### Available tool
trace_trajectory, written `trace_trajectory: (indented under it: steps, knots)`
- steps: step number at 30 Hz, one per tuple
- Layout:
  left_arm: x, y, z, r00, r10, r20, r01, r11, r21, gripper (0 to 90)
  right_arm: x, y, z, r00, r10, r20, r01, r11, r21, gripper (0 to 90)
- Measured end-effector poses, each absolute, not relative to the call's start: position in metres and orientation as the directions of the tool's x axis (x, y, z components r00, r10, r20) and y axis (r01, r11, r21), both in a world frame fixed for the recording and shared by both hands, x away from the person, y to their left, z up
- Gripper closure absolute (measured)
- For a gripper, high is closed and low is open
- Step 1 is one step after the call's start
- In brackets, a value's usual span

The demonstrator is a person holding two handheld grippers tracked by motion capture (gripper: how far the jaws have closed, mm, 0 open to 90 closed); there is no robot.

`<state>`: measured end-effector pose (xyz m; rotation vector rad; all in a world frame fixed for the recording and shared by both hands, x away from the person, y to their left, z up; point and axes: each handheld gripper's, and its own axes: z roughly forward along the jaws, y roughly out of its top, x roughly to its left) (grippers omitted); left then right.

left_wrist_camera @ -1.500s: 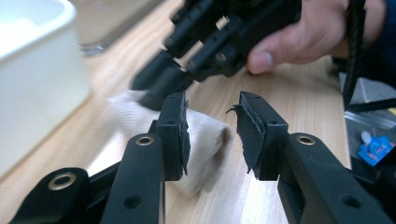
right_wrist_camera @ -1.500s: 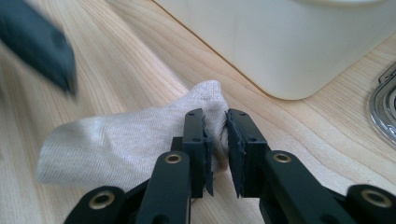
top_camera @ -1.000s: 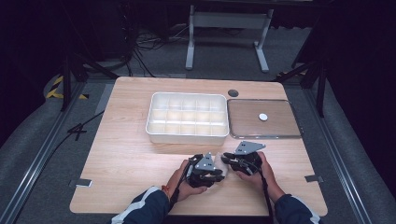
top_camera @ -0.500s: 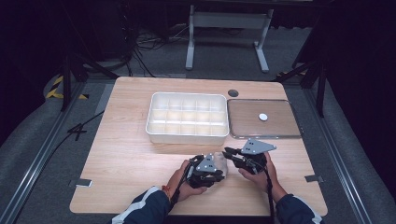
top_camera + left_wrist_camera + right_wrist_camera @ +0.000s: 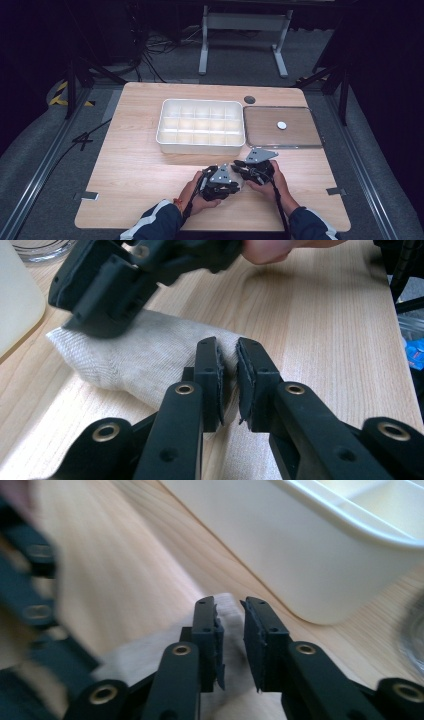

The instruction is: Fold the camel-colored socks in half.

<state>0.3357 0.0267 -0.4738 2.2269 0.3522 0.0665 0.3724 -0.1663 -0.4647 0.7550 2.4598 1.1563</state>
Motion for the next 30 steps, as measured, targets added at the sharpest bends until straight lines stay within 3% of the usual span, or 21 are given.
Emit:
trace_trajectory:
  steps: [5,13,23,30]
  knots:
    - [0.335,0.026,-0.475,0.958,0.276,-0.072,0.228,-0.589,0.776,79.9,0.379,-0.170,-0.467,-0.789,0.614,-0.024,0.376,0.512,0.772,78.1]
    - [0.335,0.025,-0.475,0.959,0.275,-0.075,0.229,-0.588,0.776,80.0,0.379,-0.181,-0.461,-0.749,0.658,-0.081,0.382,0.528,0.758,79.1]
    - [0.335,0.025,-0.476,0.959,0.274,-0.077,0.230,-0.589,0.775,80.6,0.368,-0.188,-0.445,-0.816,0.577,-0.003,0.340,0.485,0.805,60.2]
    - [0.333,0.024,-0.475,0.964,0.264,-0.043,0.201,-0.611,0.765,81.7,0.376,-0.178,-0.465,-0.839,0.533,0.106,0.418,0.508,0.753,51.9]
